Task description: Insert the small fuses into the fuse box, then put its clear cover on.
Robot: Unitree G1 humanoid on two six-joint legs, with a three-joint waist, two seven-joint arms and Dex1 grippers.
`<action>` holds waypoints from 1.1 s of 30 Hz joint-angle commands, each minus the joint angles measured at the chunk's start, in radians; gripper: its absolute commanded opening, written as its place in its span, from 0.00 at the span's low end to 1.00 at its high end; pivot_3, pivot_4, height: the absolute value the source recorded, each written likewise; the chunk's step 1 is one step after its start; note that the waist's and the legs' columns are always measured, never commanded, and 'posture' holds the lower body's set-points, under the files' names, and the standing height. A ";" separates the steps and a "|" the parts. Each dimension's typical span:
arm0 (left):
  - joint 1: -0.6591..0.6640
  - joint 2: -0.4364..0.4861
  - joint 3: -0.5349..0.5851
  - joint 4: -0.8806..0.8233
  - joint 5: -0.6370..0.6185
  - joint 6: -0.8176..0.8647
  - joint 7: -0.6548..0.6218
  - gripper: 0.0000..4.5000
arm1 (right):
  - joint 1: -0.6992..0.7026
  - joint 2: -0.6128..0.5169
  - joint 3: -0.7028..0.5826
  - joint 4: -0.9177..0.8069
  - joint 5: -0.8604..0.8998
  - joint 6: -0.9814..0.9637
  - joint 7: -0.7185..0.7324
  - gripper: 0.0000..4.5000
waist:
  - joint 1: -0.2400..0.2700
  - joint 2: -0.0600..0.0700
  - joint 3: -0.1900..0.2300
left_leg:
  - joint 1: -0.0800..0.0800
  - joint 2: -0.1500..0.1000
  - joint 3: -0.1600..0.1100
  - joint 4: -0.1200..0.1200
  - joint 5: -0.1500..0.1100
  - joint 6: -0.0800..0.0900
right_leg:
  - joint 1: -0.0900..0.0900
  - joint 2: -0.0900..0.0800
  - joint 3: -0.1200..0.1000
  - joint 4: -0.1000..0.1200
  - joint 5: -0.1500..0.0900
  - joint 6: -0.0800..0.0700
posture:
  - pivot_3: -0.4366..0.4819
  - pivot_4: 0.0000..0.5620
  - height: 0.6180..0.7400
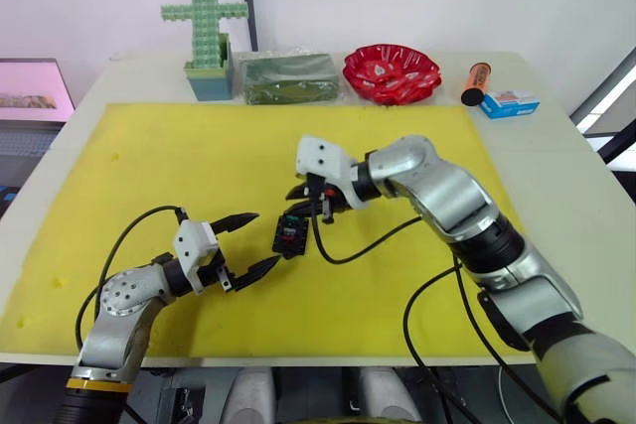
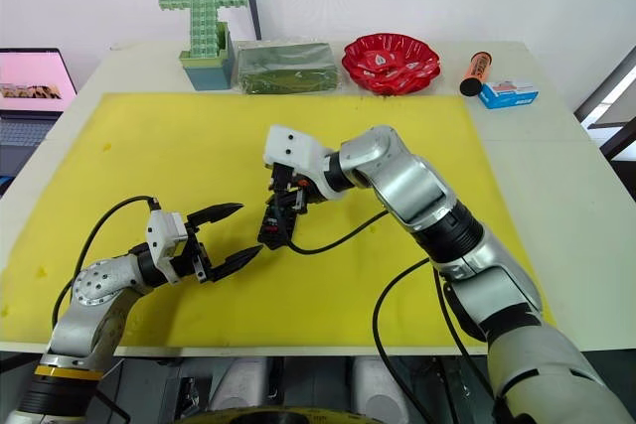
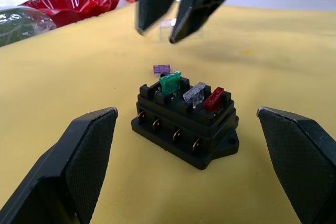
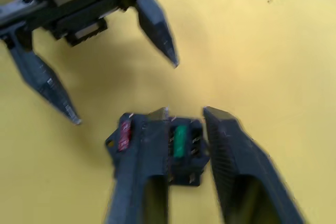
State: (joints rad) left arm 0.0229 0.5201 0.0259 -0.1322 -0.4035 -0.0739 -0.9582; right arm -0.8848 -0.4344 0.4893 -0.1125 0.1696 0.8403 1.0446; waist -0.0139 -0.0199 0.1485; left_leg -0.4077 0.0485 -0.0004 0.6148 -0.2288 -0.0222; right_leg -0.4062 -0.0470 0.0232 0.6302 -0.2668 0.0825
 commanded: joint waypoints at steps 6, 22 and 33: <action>-0.026 0.010 0.011 -0.027 -0.007 0.000 -0.007 1.00 | 0.016 0.024 0.009 -0.007 -0.015 -0.023 -0.047 0.00 | 0.000 0.000 0.000 | 0.000 0.000 0.000 0.000 0.000 0.000 | 0.000 0.000 0.000 0.000 0.000 0.000 | 0.48 0.27 1.00; 0.001 0.013 0.014 -0.037 -0.008 -0.009 -0.007 1.00 | 0.027 0.028 0.009 0.038 -0.020 -0.030 -0.066 0.00 | 0.000 0.000 0.000 | 0.000 0.000 0.000 0.000 0.000 0.000 | 0.000 0.000 0.000 0.000 0.000 0.000 | 0.48 0.27 1.00; 0.010 0.016 0.018 -0.038 -0.008 -0.012 -0.008 1.00 | 0.046 0.029 0.031 0.037 -0.022 -0.027 -0.056 0.00 | 0.001 0.000 0.000 | 0.000 0.000 0.000 0.000 0.000 0.000 | 0.001 0.000 0.000 0.000 0.000 0.000 | 0.48 0.27 1.00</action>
State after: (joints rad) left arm 0.0314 0.5296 0.0258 -0.1416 -0.4037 -0.0697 -0.9613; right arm -0.8461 -0.4096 0.5050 -0.0653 0.1521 0.8182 0.9857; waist -0.0132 -0.0201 0.1484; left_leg -0.4074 0.0485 -0.0008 0.6150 -0.2287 -0.0222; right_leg -0.4055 -0.0468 0.0230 0.6303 -0.2668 0.0826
